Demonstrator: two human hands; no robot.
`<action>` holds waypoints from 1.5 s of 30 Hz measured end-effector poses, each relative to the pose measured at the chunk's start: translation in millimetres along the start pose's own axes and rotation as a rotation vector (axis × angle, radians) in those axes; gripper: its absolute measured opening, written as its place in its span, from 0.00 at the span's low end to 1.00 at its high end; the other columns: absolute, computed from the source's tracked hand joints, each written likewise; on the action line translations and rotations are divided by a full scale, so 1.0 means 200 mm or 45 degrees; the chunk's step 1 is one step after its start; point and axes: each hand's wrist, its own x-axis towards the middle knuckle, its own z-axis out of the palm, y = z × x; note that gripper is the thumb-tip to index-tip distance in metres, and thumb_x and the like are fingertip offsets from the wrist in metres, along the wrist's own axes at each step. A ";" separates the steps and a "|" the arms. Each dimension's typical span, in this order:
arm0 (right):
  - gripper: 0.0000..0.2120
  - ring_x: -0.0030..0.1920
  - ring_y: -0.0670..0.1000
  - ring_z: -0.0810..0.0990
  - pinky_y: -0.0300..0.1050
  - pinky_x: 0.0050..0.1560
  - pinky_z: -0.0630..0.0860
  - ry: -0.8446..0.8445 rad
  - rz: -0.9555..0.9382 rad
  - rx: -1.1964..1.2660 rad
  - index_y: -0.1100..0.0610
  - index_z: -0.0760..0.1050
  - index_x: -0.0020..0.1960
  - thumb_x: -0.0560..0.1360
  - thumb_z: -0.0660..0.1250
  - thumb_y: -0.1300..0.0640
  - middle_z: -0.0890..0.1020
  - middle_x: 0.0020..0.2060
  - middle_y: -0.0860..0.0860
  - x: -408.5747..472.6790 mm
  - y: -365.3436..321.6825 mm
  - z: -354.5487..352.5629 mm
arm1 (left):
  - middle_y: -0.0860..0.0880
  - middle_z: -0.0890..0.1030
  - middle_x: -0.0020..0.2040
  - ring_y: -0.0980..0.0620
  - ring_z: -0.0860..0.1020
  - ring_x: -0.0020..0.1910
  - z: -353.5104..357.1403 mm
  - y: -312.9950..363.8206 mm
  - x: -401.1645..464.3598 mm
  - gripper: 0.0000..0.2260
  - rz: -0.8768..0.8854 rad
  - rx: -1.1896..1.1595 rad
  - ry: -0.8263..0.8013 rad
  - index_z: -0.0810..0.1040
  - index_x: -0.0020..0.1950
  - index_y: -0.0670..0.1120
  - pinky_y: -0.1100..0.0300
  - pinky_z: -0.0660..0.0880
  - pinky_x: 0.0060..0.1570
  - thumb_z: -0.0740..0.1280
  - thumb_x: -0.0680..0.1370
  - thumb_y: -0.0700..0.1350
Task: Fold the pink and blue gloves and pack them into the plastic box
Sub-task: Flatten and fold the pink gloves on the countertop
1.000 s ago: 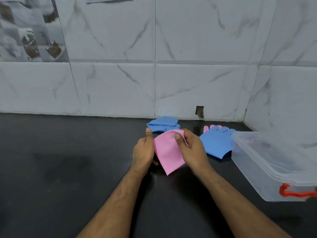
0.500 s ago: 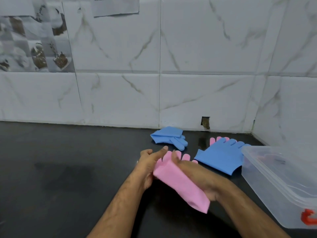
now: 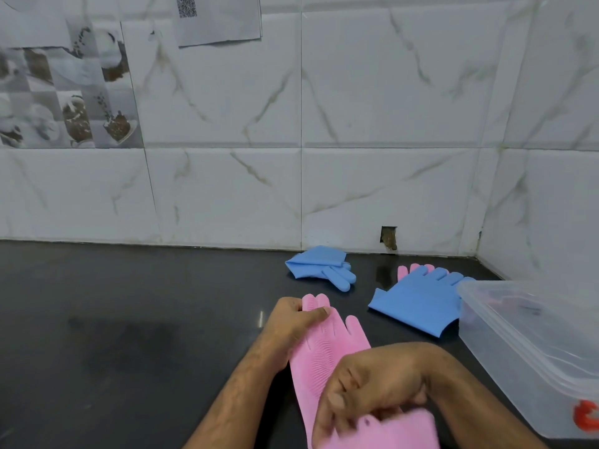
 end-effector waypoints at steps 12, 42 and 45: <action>0.07 0.40 0.42 0.81 0.34 0.36 0.75 1.402 -0.327 0.007 0.46 0.83 0.50 0.77 0.71 0.44 0.86 0.43 0.43 0.12 0.09 -0.11 | 0.46 0.80 0.58 0.46 0.82 0.56 0.01 0.01 -0.02 0.21 0.118 0.058 0.125 0.74 0.64 0.47 0.47 0.80 0.59 0.75 0.74 0.43; 0.25 0.66 0.54 0.70 0.48 0.61 0.72 1.791 0.818 -0.998 0.51 0.66 0.74 0.80 0.66 0.46 0.71 0.68 0.54 0.09 0.29 -0.28 | 0.55 0.76 0.33 0.58 0.73 0.32 0.06 -0.06 0.11 0.16 0.442 0.367 0.437 0.75 0.37 0.51 0.63 0.69 0.35 0.65 0.83 0.55; 0.24 0.64 0.53 0.72 0.47 0.60 0.74 1.772 0.873 -0.947 0.52 0.67 0.73 0.80 0.66 0.46 0.72 0.66 0.54 0.09 0.31 -0.30 | 0.54 0.74 0.30 0.56 0.71 0.30 0.07 -0.05 0.14 0.20 0.462 0.409 0.487 0.71 0.34 0.48 0.61 0.69 0.32 0.63 0.84 0.55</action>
